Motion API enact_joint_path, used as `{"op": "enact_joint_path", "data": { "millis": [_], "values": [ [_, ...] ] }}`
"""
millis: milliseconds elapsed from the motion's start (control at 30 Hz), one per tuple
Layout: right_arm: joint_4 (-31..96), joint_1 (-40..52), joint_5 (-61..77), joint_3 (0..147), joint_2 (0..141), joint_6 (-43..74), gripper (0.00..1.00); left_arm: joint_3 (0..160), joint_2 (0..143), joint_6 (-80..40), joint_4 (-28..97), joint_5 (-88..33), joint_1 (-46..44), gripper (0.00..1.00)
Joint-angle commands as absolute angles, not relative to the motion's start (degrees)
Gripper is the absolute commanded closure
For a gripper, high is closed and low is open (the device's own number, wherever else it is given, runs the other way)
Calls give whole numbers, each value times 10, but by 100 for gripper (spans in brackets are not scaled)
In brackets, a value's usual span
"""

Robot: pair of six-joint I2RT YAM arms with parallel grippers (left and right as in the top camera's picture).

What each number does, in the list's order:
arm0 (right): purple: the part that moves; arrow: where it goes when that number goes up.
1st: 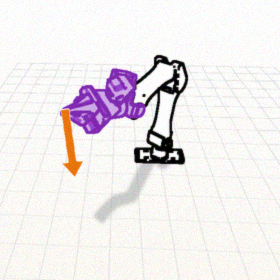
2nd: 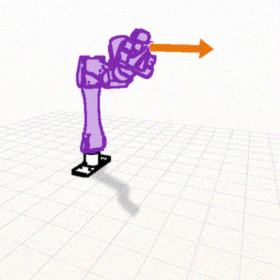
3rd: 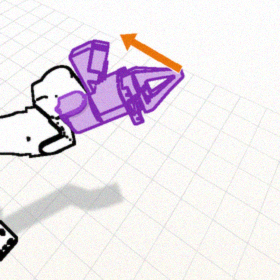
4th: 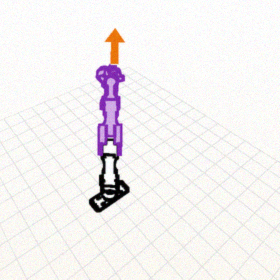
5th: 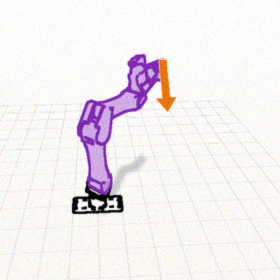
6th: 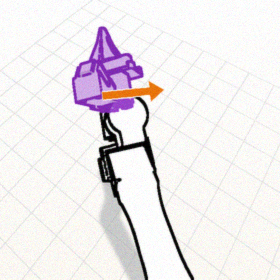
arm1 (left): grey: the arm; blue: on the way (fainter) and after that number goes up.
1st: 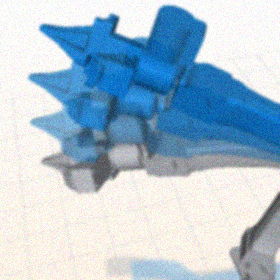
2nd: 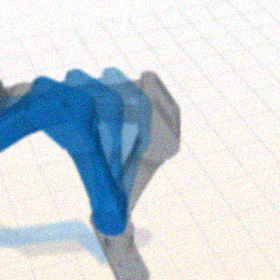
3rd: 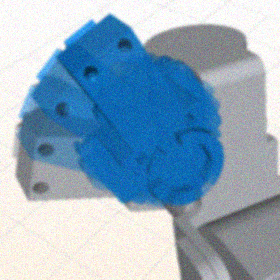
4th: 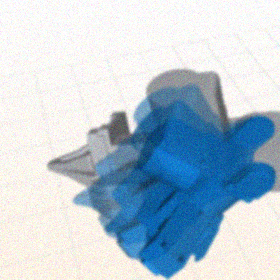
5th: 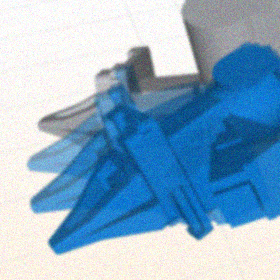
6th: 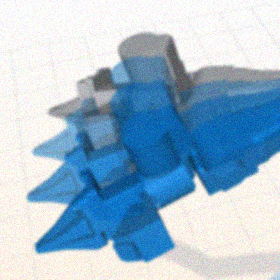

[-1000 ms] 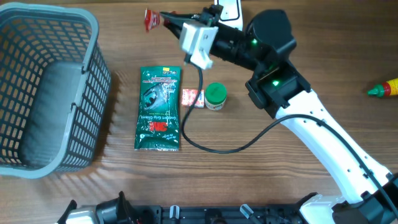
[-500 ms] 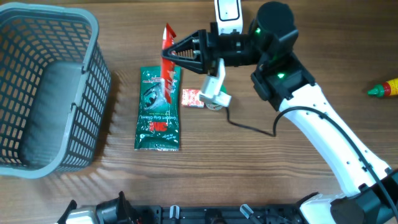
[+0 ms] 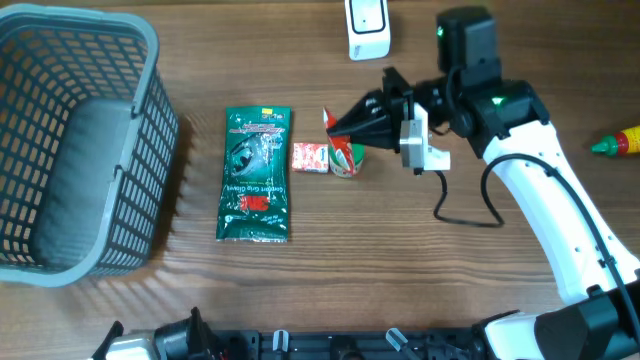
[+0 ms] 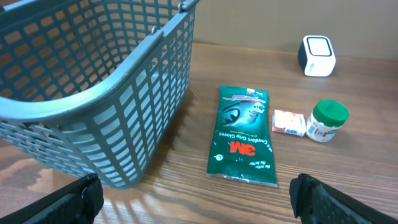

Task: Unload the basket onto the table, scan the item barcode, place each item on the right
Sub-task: 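Hold the Nescafe stick in front of the scanner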

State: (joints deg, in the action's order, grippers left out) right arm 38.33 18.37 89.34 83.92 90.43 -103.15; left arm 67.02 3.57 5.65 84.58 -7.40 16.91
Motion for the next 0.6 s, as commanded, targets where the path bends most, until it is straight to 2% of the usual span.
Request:
{"op": "enact_joint_path", "data": {
  "millis": [0,267,367,567],
  "values": [
    [445,184,930,840,895,-1161,96,670,32,55,845,-81,171,0],
    [472,183,930,840,879,-1154,96,670,32,55,845,-81,171,0],
    [472,170,879,840,883,-1014,95,670,32,55,845,-81,171,0],
    [452,111,693,840,887,-618,96,670,32,55,845,-81,171,0]
  ]
}}
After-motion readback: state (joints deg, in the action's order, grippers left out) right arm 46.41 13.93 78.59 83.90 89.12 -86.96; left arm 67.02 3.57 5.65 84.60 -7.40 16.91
